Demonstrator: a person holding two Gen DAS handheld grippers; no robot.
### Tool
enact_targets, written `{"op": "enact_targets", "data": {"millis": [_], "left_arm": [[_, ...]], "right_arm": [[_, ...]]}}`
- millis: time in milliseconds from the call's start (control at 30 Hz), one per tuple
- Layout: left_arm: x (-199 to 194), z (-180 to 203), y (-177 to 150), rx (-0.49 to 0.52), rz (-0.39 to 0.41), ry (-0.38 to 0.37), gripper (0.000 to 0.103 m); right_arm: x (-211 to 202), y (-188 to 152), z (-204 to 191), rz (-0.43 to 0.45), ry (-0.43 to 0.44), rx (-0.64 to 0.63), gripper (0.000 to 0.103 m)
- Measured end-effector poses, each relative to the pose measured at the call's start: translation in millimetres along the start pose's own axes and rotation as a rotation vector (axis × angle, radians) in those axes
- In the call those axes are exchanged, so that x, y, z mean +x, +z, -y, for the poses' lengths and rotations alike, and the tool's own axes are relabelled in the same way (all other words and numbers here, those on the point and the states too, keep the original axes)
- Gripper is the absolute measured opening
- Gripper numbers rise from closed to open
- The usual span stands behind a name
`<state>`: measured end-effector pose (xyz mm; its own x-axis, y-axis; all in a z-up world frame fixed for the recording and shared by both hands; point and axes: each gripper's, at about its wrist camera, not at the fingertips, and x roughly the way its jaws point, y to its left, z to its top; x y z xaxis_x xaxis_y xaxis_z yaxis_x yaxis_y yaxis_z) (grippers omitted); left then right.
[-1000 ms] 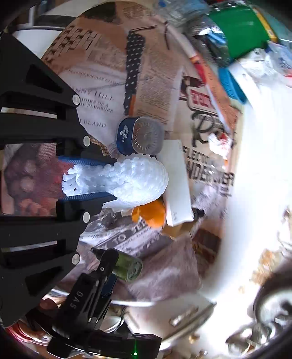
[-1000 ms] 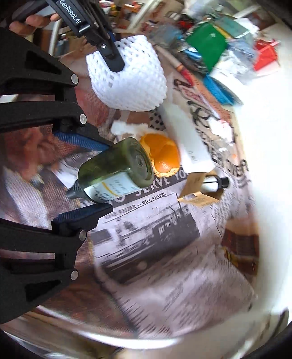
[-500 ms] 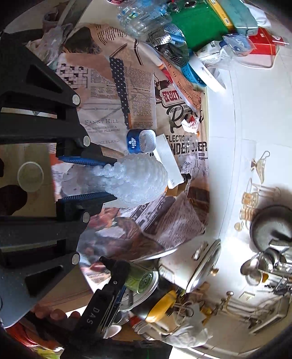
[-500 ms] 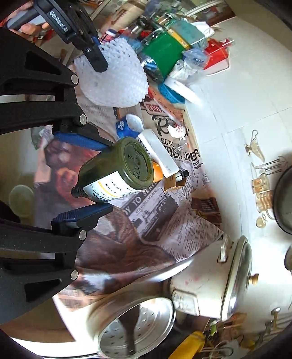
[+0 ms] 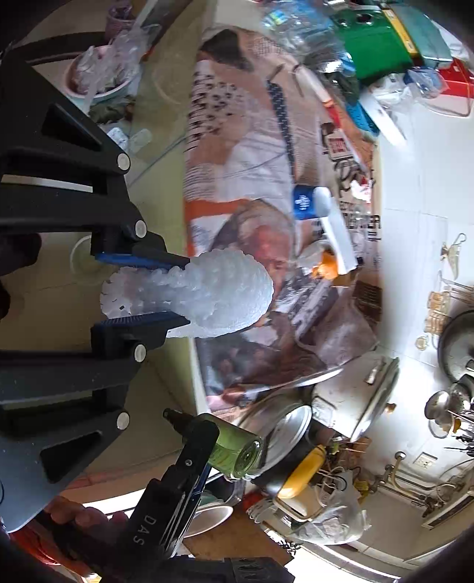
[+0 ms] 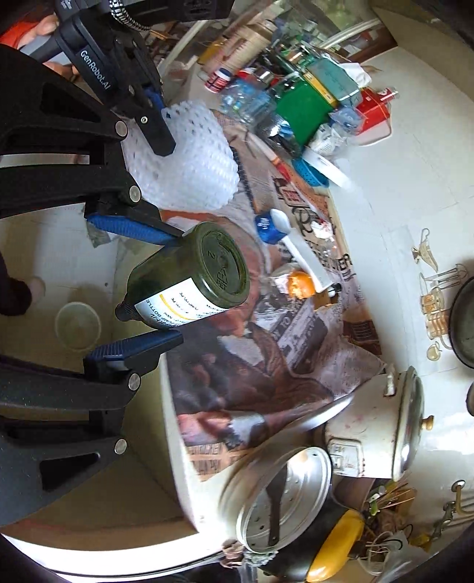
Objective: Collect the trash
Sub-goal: 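Carry the foam net and green bottle down over the white floor bin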
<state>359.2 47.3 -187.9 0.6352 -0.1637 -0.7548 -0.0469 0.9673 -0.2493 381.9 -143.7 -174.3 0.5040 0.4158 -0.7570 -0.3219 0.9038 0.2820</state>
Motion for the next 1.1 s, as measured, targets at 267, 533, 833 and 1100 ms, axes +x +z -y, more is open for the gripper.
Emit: {"op": "enact_targets", "data": {"millis": [267, 533, 833, 1100], "left_arm": [[29.5, 35.8, -76.8, -0.086, -0.071, 0.046, 0.022], [78.0, 28.9, -135.3, -0.153, -0.185, 0.082, 0.022], [170.6, -36.8, -205.9, -0.175, -0.296, 0.134, 0.022], [270.0, -103.3, -269.0, -0.195, -0.342, 0.135, 0.022]], "right_arm": [[1.1, -62.2, 32.9, -0.101, 0.042, -0.062, 0.045], [35.6, -109.4, 54.7, -0.2, 0.064, -0.042, 0.045], [145.6, -164.4, 66.0, -0.289, 0.04, 0.007, 0.045], [266.7, -218.9, 68.5, -0.333, 0.035, 0.039, 0.045]]}}
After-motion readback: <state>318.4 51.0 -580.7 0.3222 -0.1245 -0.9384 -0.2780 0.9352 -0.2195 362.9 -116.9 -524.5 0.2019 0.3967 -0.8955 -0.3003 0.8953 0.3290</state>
